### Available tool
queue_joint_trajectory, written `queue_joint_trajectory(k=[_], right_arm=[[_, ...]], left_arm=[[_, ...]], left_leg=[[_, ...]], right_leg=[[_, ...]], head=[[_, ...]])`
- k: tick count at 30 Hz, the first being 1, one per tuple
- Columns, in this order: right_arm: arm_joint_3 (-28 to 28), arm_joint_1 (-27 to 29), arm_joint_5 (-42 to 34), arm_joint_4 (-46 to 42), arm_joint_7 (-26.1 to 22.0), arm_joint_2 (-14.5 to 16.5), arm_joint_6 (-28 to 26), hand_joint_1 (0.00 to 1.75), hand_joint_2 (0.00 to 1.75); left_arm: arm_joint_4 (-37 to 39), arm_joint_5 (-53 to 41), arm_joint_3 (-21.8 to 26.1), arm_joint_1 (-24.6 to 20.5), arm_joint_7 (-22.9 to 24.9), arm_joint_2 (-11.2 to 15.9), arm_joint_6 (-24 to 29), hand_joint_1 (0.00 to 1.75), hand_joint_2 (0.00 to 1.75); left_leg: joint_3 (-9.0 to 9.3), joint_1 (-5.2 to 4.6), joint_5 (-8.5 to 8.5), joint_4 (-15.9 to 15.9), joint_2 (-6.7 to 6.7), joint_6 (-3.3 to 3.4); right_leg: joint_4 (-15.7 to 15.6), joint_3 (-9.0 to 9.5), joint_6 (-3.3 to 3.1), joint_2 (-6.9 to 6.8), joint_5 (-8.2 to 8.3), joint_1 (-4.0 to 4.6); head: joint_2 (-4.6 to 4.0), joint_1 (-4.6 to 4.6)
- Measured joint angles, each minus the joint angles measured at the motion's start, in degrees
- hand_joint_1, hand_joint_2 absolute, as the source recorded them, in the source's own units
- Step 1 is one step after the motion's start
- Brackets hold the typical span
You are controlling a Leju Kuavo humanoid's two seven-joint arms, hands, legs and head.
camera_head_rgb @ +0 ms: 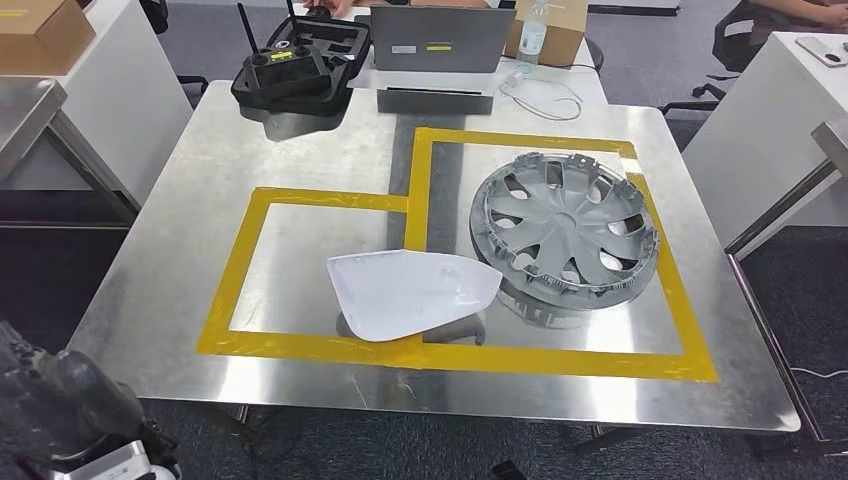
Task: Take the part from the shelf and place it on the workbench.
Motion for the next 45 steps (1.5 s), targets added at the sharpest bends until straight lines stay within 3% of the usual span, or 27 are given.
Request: queue_joint_trajectory(k=[2, 4, 7, 8, 9, 10, 11, 13, 15, 16, 18, 19, 21, 23, 24, 26, 28, 30, 32, 34, 35, 38, 39, 40, 41, 42, 45], right_arm=[[0.0, -0.13, 0.04, 0.01, 0.18, 0.02, 0.01, 0.0, 0.0], [0.0, -0.3, 0.12, 0.01, 0.28, 0.13, 0.07, 0.0, 0.0], [0.0, -0.48, 0.17, 0.01, 0.32, 0.16, 0.11, 0.0, 0.0], [0.0, -0.47, 0.17, 0.01, 0.33, 0.16, 0.11, 0.0, 0.0], [0.0, -0.46, 0.18, 0.01, 0.33, 0.2, 0.14, 0.0, 0.0], [0.0, -0.45, 0.2, 0.01, 0.33, 0.25, 0.15, 0.0, 0.0], [0.0, -0.46, 0.24, 0.0, 0.33, 0.28, 0.16, 0.0, 0.0], [0.0, -0.5, 0.32, -0.01, 0.34, 0.31, 0.16, 0.0, 0.0], [0.0, -0.54, 0.38, -0.02, 0.38, 0.31, 0.15, 0.0, 0.0], [0.0, -0.55, 0.39, -0.02, 0.42, 0.31, 0.15, 0.0, 0.0], [0.0, -0.49, 0.42, 0.0, 0.48, 0.27, 0.15, 0.0, 0.0], [0.0, -0.42, 0.42, 0.01, 0.5, 0.23, 0.15, 0.0, 0.0], [0.01, -0.32, 0.43, 0.02, 0.56, 0.21, 0.16, 0.0, 0.0], [0.02, -0.33, 0.46, 0.01, 0.6, 0.3, 0.17, 0.0, 0.0], [0.02, -0.38, 0.48, 0.01, 0.6, 0.33, 0.17, 0.0, 0.0], [0.02, -0.42, 0.5, 0.01, 0.6, 0.35, 0.17, 0.0, 0.0], [0.02, -0.49, 0.5, 0.01, 0.61, 0.31, 0.17, 0.0, 0.0], [0.02, -0.65, 0.5, 0.02, 0.62, 0.21, 0.16, 0.0, 0.0], [0.02, -0.75, 0.5, 0.03, 0.61, 0.16, 0.16, 0.0, 0.0], [0.02, -0.7, 0.5, 0.03, 0.63, 0.2, 0.17, 0.0, 0.0], [0.02, -0.69, 0.51, 0.03, 0.65, 0.21, 0.18, 0.0, 0.0], [0.0, -0.67, 0.54, 0.03, 0.66, 0.2, 0.16, 0.0, 0.0], [0.0, -0.63, 0.55, 0.03, 0.66, 0.22, 0.16, 0.0, 0.0], [0.0, -0.57, 0.56, 0.03, 0.66, 0.25, 0.17, 0.0, 0.0], [0.0, -0.51, 0.57, 0.03, 0.66, 0.28, 0.19, 0.0, 0.0], [0.0, -0.48, 0.57, 0.02, 0.66, 0.31, 0.19, 0.0, 0.0], [0.0, -0.5, 0.59, 0.01, 0.66, 0.31, 0.18, 0.0, 0.0]], left_arm=[[-0.22, 0.0, -0.01, 0.05, 0.01, 0.0, -0.01, 0.0, 0.0], [-0.43, 0.0, 0.04, 0.13, 0.02, 0.07, -0.02, 0.0, 0.0], [-0.53, 0.0, 0.13, 0.23, 0.04, 0.16, -0.02, 0.0, 0.0], [-0.52, 0.0, 0.14, 0.24, 0.05, 0.17, -0.02, 0.0, 0.0], [-0.51, 0.0, 0.14, 0.26, 0.06, 0.17, -0.02, 0.0, 0.0], [-0.51, 0.0, 0.15, 0.27, 0.07, 0.17, -0.02, 0.0, 0.0], [-0.51, 0.0, 0.15, 0.28, 0.07, 0.16, -0.02, 0.0, 0.0], [-0.52, 0.0, 0.15, 0.27, 0.08, 0.15, -0.02, 0.0, 0.0], [-0.55, 0.0, 0.15, 0.28, 0.07, 0.13, -0.02, 0.0, 0.0], [-0.56, 0.01, 0.15, 0.29, 0.07, 0.11, -0.02, 0.0, 0.0], [-0.53, 0.05, 0.15, 0.32, 0.07, 0.08, -0.02, 0.0, 0.0], [-0.48, 0.09, 0.15, 0.33, 0.08, 0.05, -0.03, 0.0, 0.0], [-0.35, 0.18, 0.15, 0.34, 0.09, 0.01, -0.04, 0.0, 0.0], [-0.23, 0.26, 0.16, 0.36, 0.09, 0.0, -0.05, 0.0, 0.0], [-0.15, 0.32, 0.17, 0.38, 0.09, 0.0, -0.04, 0.0, 0.0], [0.04, 0.52, 0.19, 0.43, 0.09, 0.0, -0.04, 0.0, 0.0], [0.15, 0.69, 0.19, 0.46, 0.08, 0.0, -0.04, 0.0, 0.0], [0.16, 0.75, 0.19, 0.48, 0.08, 0.0, -0.04, 0.0, 0.0], [0.16, 0.87, 0.19, 0.48, 0.08, 0.0, -0.04, 0.0, 0.0], [0.2, 1.33, 0.21, 0.5, 0.08, 0.04, -0.04, 0.0, 0.0], [0.26, 1.67, 0.23, 0.52, 0.08, 0.07, -0.04, 0.0, 0.0], [0.62, 2.79, 0.37, 0.57, 0.1, 0.15, -0.04, 0.0, 0.0], [0.77, 3.11, 0.43, 0.6, 0.1, 0.15, -0.04, 0.0, 0.0], [0.92, 3.38, 0.48, 0.62, 0.11, 0.15, -0.04, 0.0, 0.0], [1.07, 3.6, 0.53, 0.63, 0.11, 0.15, -0.04, 0.0, 0.0], [1.23, 3.75, 0.57, 0.64, 0.11, 0.15, -0.04, 0.0, 0.0], [1.65, 3.95, 0.63, 0.64, 0.11, 0.13, -0.04, 0.0, 0.0]], left_leg=[[-0.06, 0.14, 1.02, -0.5, 0.05, -0.82], [-0.61, 0.15, -0.14, 0.12, 0.02, -1.37], [-3.01, 0.15, -8.17, 8.14, -0.02, -1.78], [-3.64, 0.15, -10.1, 11.7, -0.02, -1.9], [-3.68, 0.13, -10.66, 14.24, -0.02, -1.98], [-2.94, 0.12, -9.99, 15.23, -0.01, -2.01], [-1.12, 0.12, -8.41, 13.96, 0.01, -1.95], [4.79, 0.12, -6.53, 6.82, 0.03, -1.63], [9.32, 0.02, -7.41, 0.27, -0.06, -1.19], [9.95, -0.11, -7.96, -0.97, -0.12, -0.93], [9.5, -0.19, -7.46, -1.45, -0.17, -0.17], [8.99, -0.16, -6.89, -1.5, -0.17, 0.3], [7.54, 0.03, -5.53, -1.61, -0.17, 1.04], [5.83, -0.04, -4.17, -1.55, -0.26, 1.34], [4.99, -0.1, -3.56, -1.51, -0.29, 1.35], [3.44, -0.26, -2.4, -1.45, -0.29, 1.22], [2.34, -0.41, -1.37, -1.44, -0.23, 0.97], [1.74, -0.48, -0.5, -1.43, -0.07, 0.48], [1.55, -0.32, 0.39, -1.61, 0.15, -0.22], [1.33, -0.23, 0.47, -1.65, 0.19, -0.88], [0.94, -0.25, -0.69, -0.87, 0.11, -1.14], [-2.11, -0.11, -8.27, 8.27, -0.1, -1.71], [-3.02, -0.05, -9.85, 11.82, -0.11, -1.85], [-3.18, -0.03, -10.03, 13.83, -0.09, -1.97], [-2.33, 0.0, -9.09, 13.8, -0.06, -2.03], [-0.32, 0.04, -7.52, 11.47, 0.0, -2.03], [6.8, 0.0, -5.34, 0.75, 0.01, -1.68]], right_leg=[[-0.69, -0.21, -0.33, 0.03, 0.73, 0.27], [-1.37, -0.89, -0.99, -0.31, 2.09, 0.12], [-1.75, -2.97, -1.8, -0.71, 4.21, -0.02], [-1.61, -3.84, -1.83, -0.81, 4.79, 0.05], [-1.41, -4.76, -1.78, -0.88, 5.36, 0.12], [-1.12, -5.72, -1.71, -0.94, 5.89, 0.16], [-0.72, -6.62, -1.58, -0.96, 6.28, 0.16], [0.4, -8.16, -1.24, -0.94, 6.77, 0.17], [1.49, -9.05, -0.73, -0.85, 7.15, 0.27], [1.73, -9.27, -0.42, -0.81, 7.44, 0.29], [1.89, -9.6, 0.27, -0.67, 7.98, 0.14], [2.35, -9.98, 0.63, -0.56, 7.24, 0.05], [6.23, -11.22, 1.35, -0.41, 2.67, -0.17], [13.17, -12.43, 1.9, -0.4, -2.81, -0.38], [15.96, -12.58, 2.01, -0.4, -3.95, -0.47], [16.52, -10.77, 1.84, -0.39, -2.24, -0.54], [9.86, -5.85, 1.03, -0.36, 0.94, -0.35], [1.51, -0.72, 0.02, -0.35, 1.32, 0.12], [-2.1, 1.07, -0.52, -0.31, 0.85, 0.54], [-2.72, 0.73, -0.89, -0.45, 1.89, 0.43], [-2.99, 0.39, -1.17, -0.59, 2.52, 0.3], [-2.88, -1.62, -1.79, -0.91, 4.09, 0.19], [-2.57, -2.47, -1.78, -0.95, 4.5, 0.23], [-2.22, -3.34, -1.72, -0.96, 4.87, 0.24], [-1.8, -4.19, -1.61, -0.97, 5.18, 0.22], [-1.34, -4.93, -1.47, -0.95, 5.4, 0.18], [0.06, -6.54, -0.87, -0.89, 5.81, 0.21]], head=[[0.0, -0.04], [0.0, -0.23], [0.0, -1.55], [0.0, -1.9], [0.0, -2.12], [0.0, -2.26], [0.0, -2.33], [0.0, -2.4], [0.0, -2.37], [0.0, -2.32], [0.0, -2.3], [0.0, -2.31], [0.0, -2.08], [0.0, -1.65], [0.0, -1.52], [0.0, -1.12], [0.0, -0.59], [0.0, -0.31], [0.0, -0.24], [0.0, -0.19], [0.0, -0.4], [0.0, -1.66], [0.0, -1.97], [0.0, -2.17], [0.0, -2.3], [0.0, -2.37], [0.0, -2.47]])
